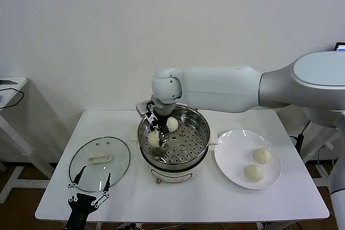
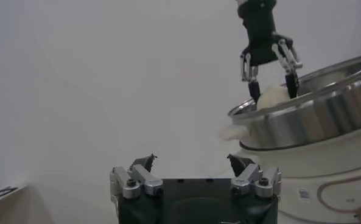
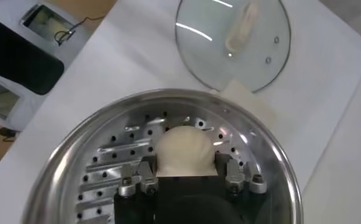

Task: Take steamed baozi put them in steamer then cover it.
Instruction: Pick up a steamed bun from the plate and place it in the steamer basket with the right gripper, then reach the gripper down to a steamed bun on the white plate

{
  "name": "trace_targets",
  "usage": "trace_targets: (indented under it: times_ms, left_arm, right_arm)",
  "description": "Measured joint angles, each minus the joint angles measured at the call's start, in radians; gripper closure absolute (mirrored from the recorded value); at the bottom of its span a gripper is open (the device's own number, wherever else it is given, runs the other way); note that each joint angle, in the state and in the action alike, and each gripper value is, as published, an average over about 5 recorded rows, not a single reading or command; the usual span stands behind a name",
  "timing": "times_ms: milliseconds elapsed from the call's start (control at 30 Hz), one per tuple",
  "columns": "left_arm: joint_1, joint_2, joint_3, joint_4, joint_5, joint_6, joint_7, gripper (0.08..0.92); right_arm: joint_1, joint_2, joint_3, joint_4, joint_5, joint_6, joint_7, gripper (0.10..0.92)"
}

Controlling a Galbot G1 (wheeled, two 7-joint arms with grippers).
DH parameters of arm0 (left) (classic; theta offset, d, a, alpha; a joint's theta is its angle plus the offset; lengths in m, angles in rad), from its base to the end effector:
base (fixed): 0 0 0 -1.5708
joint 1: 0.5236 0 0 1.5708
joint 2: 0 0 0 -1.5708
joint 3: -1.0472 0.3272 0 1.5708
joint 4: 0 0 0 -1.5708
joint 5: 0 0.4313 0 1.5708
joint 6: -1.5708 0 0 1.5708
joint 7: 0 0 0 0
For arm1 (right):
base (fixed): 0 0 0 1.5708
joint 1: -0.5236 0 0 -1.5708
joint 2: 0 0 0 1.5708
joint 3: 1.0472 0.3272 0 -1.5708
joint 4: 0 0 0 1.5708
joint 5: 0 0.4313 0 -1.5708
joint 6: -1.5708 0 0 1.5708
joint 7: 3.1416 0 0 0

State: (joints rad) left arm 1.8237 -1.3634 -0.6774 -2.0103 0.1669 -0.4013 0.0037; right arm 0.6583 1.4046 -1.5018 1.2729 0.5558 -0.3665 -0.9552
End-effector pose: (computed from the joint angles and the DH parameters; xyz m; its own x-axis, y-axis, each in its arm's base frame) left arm 0.1852 0.0881 -0.3618 -0.9917 0.1182 -0.0505 0.0882 0.9116 0.4015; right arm 0.5285 0.2903 -0.1111 -0.0772 -0.1895 0.9788 -0.8359 -0.5228 -0.1671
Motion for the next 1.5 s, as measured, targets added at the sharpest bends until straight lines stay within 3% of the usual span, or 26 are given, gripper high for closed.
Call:
trace_targets:
  times_ms: [267, 467, 633, 967, 1500]
  left_arm:
    - [0.002, 0.000, -0.007, 0.002, -0.001, -0.002, 0.000, 0.177]
    - [0.005, -0.001, -0.011, -0.003, -0.001, -0.002, 0.000, 0.177]
    - [0.006, 0.001, -0.012, -0.007, -0.001, -0.002, 0.000, 0.177]
    - [-0.003, 0.013, 0.003, -0.008, 0.003, 0.005, -0.001, 0.177]
    - [0.005, 0.005, 0.013, 0.003, 0.023, 0.004, -0.003, 0.177]
  right_arm:
    - [-0.044, 0.018, -0.002, -0.025, -0.012, -0.007, 0.036, 0.370]
    - [-0.053, 0.009, 0.007, -0.018, -0.023, -0.009, 0.046, 0.242]
    - [-0.036, -0.038, 0.035, 0.025, -0.051, 0.000, 0.027, 0.204]
    - [0.049, -0.319, 0.131, 0.122, -0.142, 0.090, -0.122, 0.203]
    - [-0.097, -0.731, 0.190, 0.076, -0.359, 0.323, -0.266, 0.203]
